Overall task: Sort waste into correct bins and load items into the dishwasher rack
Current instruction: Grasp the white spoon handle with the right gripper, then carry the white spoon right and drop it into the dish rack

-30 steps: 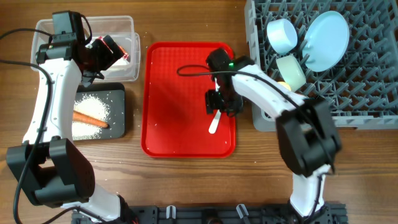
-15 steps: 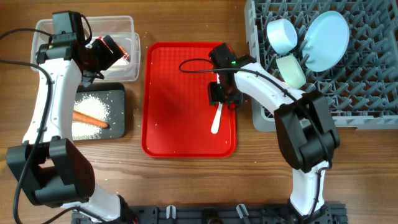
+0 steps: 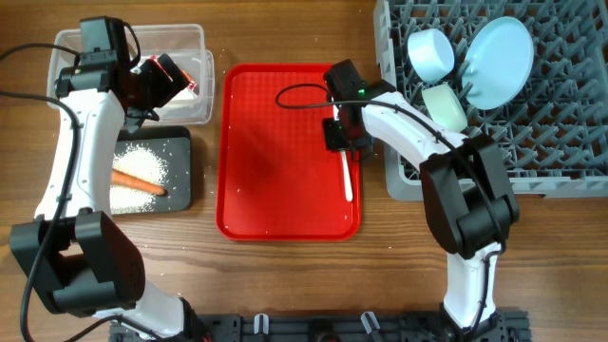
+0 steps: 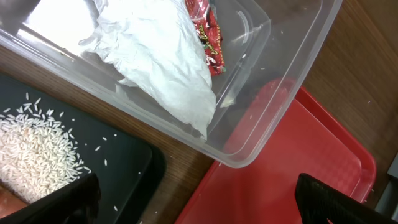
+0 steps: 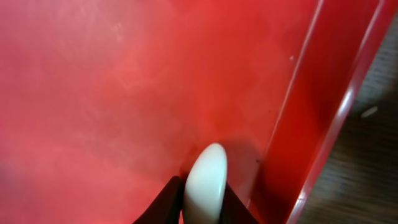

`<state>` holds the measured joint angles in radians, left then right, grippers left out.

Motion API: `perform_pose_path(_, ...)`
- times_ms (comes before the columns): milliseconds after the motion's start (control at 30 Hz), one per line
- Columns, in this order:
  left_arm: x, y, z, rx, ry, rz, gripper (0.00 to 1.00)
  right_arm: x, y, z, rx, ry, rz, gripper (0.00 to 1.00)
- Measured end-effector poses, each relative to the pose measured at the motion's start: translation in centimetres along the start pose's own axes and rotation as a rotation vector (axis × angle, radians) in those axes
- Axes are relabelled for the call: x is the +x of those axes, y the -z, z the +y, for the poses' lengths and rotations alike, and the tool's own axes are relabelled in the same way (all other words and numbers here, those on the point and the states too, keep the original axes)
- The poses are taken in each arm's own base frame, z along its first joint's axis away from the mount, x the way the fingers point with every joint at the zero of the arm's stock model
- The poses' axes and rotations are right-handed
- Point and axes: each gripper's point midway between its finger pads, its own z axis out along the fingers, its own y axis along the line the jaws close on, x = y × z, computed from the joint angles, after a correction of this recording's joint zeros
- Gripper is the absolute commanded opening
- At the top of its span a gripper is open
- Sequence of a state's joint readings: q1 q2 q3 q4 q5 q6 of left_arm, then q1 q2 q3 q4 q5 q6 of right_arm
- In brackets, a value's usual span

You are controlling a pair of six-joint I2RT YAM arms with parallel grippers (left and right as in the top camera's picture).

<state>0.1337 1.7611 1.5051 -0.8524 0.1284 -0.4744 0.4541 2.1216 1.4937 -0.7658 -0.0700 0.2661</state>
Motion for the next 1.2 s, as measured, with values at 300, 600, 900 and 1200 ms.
perform_pose_path(300,0.0,0.0,0.0,0.000,0.000,0.000,1.00,1.3,1.2,0.6,-0.030,0.055,0.079,0.04)
perform_pose_path(600,0.0,0.0,0.0,0.000,0.000,0.000,1.00,-6.6,20.3,0.4,-0.005,0.179,-0.381,0.04)
perform_pose_path(900,0.0,0.0,0.0,0.000,0.000,0.000,1.00,-5.9,28.5,-17.5,0.480,0.034,-0.477,0.04)
perform_pose_path(1200,0.0,0.0,0.0,0.000,0.000,0.000,1.00,-3.5,25.2,-24.6,0.459,0.105,-0.300,0.04)
